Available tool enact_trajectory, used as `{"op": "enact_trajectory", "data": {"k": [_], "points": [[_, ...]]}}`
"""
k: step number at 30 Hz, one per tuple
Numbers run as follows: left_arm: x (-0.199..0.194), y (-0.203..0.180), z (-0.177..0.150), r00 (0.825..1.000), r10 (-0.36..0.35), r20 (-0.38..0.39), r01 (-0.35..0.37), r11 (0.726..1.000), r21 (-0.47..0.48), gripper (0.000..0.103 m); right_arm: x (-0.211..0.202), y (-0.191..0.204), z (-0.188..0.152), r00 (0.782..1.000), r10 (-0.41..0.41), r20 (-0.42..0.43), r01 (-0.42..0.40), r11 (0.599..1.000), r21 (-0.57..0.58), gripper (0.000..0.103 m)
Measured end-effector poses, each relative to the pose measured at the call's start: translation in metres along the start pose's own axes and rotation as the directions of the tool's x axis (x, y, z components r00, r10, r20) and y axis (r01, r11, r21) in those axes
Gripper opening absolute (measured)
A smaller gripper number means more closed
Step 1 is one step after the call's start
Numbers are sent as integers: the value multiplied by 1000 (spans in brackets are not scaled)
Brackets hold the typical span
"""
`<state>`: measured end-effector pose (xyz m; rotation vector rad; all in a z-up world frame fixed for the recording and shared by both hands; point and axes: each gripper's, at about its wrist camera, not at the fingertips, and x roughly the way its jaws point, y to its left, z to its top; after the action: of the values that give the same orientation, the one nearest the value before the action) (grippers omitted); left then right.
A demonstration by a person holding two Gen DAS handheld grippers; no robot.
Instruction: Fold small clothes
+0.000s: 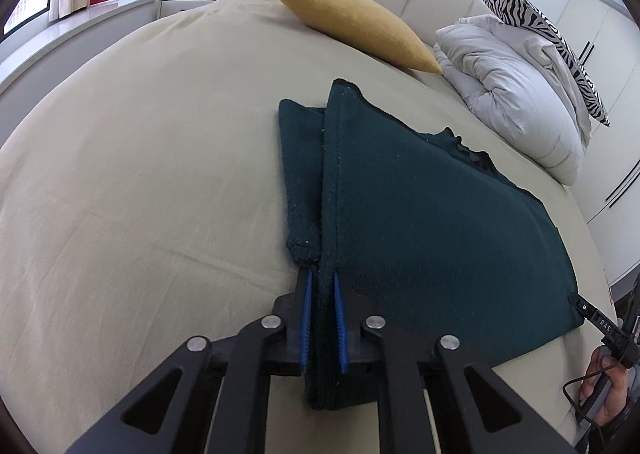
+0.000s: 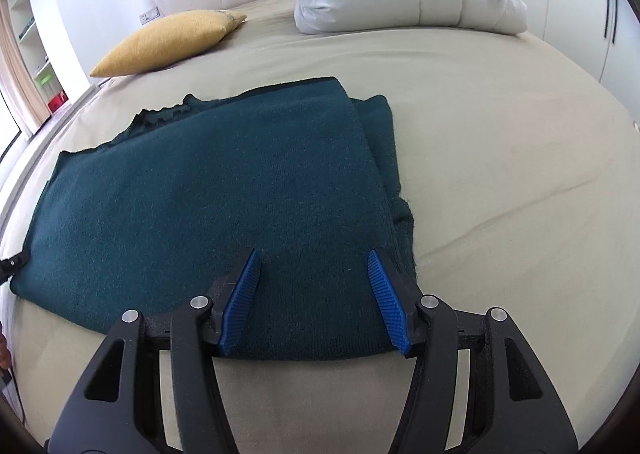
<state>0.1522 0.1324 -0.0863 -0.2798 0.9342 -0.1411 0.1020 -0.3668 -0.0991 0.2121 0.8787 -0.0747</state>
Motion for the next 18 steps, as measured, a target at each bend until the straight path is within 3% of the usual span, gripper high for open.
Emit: {"op": "enact_trajectory", "data": {"k": [5,7,13,15,17,18], "points": [[-6,4,-6,1000,-5,14,6,1000,-15,10,-2,-22,-3,998,64,20,-66,992,106,52],[-4,8,-8,1000,-12,14,12,1000,-26,10,-1,-31,-3,996,90,24,-93,985,145,45],[-6,11,-8,999,-36,9,36,999,-39,11,-6,-56,-9,986,163,32,-165,945,282,41],[-11,11,-8,999,-36,-3,36,999,-40,13,-12,-62,-12,988,149,32,-152,939,308,44],[-24,8,-6,1000,6,16,-5,999,-36,22,-21,-71,-13,999,35,2,-34,943,332,45],[-32,4,-4,998,41,46,-40,999,-22,27,-27,-77,-12,1000,22,10,-24,935,353,45]]}}
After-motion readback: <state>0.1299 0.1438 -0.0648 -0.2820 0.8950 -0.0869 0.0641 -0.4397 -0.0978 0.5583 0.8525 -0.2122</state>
